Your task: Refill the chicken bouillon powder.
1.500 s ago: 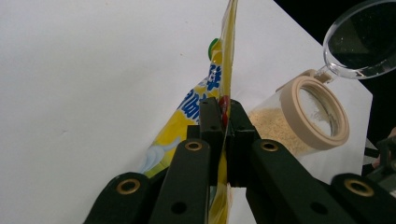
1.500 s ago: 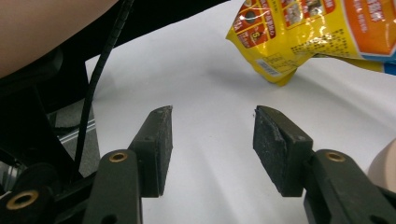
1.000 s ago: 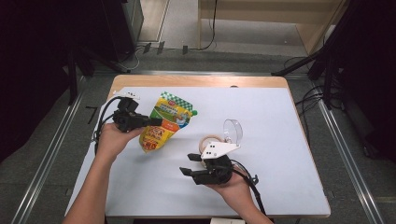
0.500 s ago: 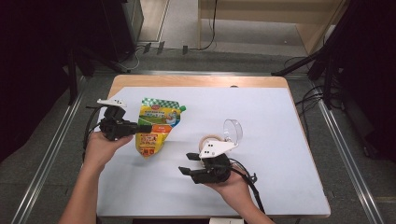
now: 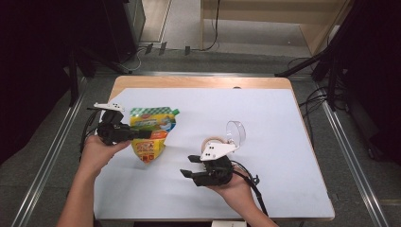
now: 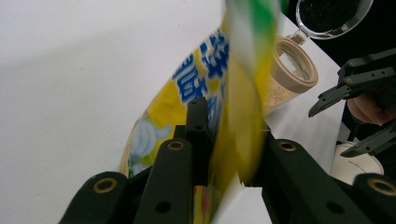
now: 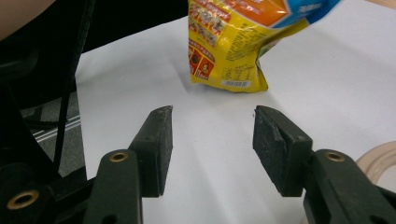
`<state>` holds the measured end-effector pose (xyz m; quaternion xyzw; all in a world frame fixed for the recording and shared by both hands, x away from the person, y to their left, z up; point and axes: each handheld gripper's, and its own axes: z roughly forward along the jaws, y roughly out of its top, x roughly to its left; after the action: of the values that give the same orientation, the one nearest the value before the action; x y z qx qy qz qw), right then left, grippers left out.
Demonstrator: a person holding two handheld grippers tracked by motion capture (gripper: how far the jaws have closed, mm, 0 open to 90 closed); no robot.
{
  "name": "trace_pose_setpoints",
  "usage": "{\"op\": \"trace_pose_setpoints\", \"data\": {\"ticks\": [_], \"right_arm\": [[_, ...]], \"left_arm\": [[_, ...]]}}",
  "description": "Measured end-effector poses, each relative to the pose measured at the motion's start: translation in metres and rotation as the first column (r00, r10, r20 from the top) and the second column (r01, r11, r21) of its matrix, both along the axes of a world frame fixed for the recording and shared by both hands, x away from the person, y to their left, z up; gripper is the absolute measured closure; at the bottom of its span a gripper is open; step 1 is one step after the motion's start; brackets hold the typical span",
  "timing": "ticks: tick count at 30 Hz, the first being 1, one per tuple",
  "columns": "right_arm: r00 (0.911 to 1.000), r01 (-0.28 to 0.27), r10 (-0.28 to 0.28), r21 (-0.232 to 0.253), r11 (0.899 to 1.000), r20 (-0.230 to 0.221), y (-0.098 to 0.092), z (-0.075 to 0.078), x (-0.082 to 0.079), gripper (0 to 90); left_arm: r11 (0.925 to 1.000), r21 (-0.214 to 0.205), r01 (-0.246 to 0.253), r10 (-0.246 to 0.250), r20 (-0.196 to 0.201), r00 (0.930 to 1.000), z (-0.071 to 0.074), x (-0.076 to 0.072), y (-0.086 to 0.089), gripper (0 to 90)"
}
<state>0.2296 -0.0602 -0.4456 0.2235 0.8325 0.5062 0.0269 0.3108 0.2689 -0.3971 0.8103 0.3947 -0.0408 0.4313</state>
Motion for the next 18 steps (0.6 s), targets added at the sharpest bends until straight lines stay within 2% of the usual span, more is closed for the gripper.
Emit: {"op": "trace_pose_setpoints", "data": {"ticks": [5, 9, 18], "right_arm": [[1.0000, 0.002, -0.002, 0.000, 1.000, -0.002, -0.001, 0.000, 0.000, 48.7], [1.0000, 0.004, -0.004, 0.000, 1.000, 0.001, -0.001, 0.000, 0.001, 48.8], [1.0000, -0.001, 0.001, 0.001, 1.000, -0.008, -0.002, 0.001, 0.002, 51.0]], "left_arm": [[1.0000, 0.001, 0.006, -0.006, 0.005, 1.0000, 0.003, -0.001, 0.002, 73.1], [0.9997, -0.023, 0.006, -0.005, 0.037, 0.9993, 0.009, -0.003, 0.004, 69.6], [0.9999, -0.011, 0.000, 0.000, 0.060, 0.9982, 0.024, -0.007, 0.006, 61.7]]}}
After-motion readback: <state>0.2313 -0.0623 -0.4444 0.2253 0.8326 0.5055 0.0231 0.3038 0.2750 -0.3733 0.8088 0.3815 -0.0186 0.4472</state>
